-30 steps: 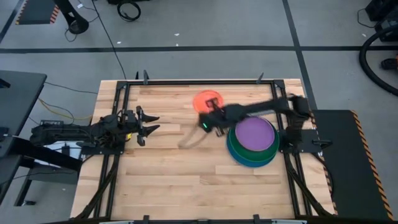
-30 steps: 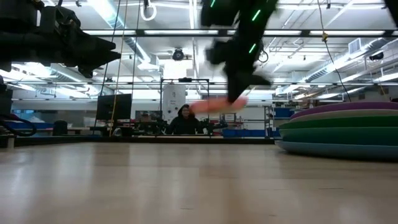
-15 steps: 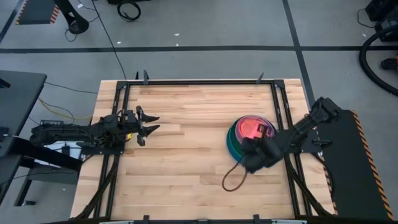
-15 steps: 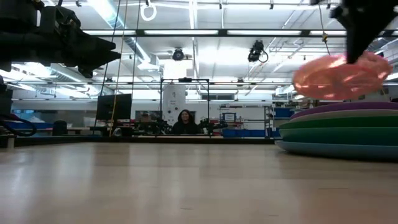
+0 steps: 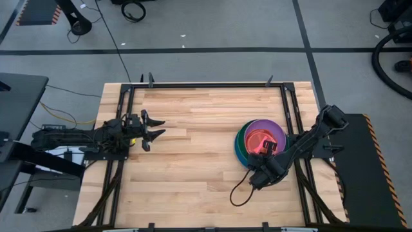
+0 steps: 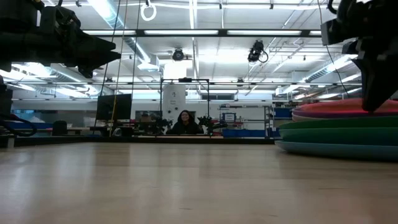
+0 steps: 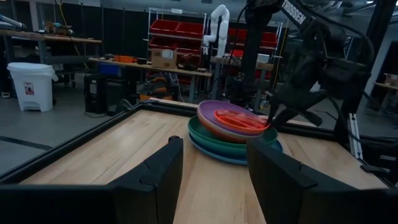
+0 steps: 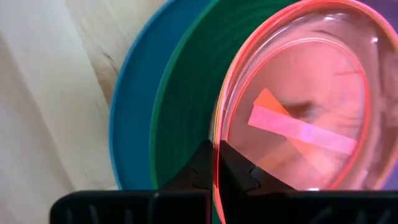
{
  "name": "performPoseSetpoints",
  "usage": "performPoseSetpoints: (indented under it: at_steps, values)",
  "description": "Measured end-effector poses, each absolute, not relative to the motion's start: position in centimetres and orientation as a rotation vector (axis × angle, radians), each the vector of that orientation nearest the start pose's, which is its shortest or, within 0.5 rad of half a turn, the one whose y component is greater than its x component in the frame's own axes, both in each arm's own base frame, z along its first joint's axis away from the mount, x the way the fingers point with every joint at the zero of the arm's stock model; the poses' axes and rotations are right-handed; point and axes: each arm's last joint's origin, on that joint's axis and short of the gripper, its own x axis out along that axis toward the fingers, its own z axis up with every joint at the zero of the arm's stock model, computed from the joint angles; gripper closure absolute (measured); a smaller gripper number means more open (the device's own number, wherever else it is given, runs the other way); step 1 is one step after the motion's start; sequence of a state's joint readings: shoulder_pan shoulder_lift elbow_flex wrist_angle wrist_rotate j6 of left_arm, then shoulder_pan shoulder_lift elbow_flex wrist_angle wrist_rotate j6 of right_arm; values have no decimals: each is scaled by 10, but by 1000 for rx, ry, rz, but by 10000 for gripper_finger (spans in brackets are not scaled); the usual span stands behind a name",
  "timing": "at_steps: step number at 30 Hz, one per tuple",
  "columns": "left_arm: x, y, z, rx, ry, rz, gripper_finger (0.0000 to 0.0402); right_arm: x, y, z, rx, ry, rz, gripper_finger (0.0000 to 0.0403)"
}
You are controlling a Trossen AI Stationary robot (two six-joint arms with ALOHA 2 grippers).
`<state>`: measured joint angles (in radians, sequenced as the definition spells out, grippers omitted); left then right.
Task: Stack plastic plates
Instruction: Stack the stacked pink light orange green plates on top of the purple plate
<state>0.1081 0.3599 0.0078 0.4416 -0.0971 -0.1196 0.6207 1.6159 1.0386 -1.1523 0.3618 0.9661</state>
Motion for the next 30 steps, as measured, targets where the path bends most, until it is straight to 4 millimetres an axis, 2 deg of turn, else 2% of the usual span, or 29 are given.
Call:
performPoseSetpoints:
  at_steps: [3,8,11,15,20,24,30]
  values:
    - [119,16,177,-119,-102,199,219,213,139,190,-42,1400,-521,386]
    - [119,16,177,-119,-99,200,219,211,138,208,-78,1433,-552,390]
    - [119,16,177,-119,-99,199,219,206,131,212,-144,1481,-598,391]
    - [119,16,176,-119,-97,200,219,206,123,203,-177,1495,-613,391]
    - [119,16,176,-119,-97,199,219,210,116,187,-132,1501,-574,384]
    - [119,16,176,-119,-97,200,219,211,115,188,-112,1519,-566,354]
    - [119,16,176,-119,-97,200,219,213,115,206,-104,1474,-534,281]
